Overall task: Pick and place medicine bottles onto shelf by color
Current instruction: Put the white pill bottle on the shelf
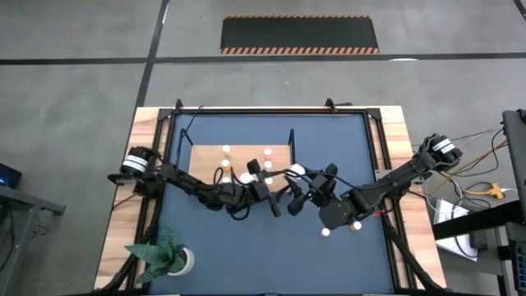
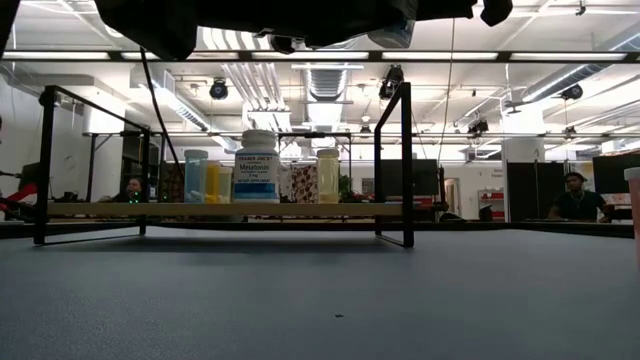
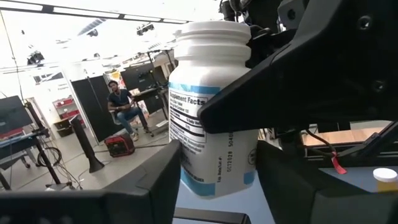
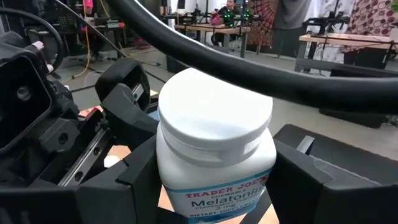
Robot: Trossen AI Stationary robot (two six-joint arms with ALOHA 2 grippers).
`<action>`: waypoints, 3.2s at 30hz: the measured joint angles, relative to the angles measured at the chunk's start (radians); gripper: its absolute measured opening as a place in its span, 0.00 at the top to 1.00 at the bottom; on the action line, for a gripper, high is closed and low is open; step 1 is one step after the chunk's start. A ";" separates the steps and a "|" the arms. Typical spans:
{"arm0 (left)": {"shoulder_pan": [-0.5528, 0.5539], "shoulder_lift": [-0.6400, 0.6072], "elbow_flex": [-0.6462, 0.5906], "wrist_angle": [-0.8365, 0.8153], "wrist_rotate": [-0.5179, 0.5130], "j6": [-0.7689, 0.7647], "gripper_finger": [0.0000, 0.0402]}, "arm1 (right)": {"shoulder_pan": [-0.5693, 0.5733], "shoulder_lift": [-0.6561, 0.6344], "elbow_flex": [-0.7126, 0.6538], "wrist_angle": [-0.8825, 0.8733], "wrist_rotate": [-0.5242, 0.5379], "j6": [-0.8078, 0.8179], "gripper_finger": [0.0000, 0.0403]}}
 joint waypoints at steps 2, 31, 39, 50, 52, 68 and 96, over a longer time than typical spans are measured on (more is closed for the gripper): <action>0.000 0.000 0.000 -0.002 0.000 -0.001 0.60 | 0.000 0.000 0.000 0.000 0.001 0.000 0.45; -0.004 0.003 -0.034 -0.005 0.006 -0.053 0.83 | 0.000 0.001 0.000 0.001 0.003 -0.022 0.15; -0.015 0.003 -0.045 -0.005 0.003 -0.004 0.96 | 0.032 -0.055 0.000 -0.056 -0.080 -0.066 0.16; -0.062 -0.022 -0.046 -0.036 0.000 0.138 0.97 | 0.078 -0.126 0.000 -0.411 -1.028 0.116 0.19; -0.068 -0.035 -0.047 -0.035 0.000 0.139 0.97 | 0.097 -0.124 0.000 -0.425 -1.087 0.258 0.19; -0.077 -0.159 -0.064 -0.038 -0.002 0.373 0.98 | 0.467 -0.037 0.001 -0.650 -1.327 1.809 0.19; -0.095 -0.324 -0.210 -0.025 -0.082 0.444 0.98 | 0.563 0.207 0.000 -0.721 -1.210 2.016 0.19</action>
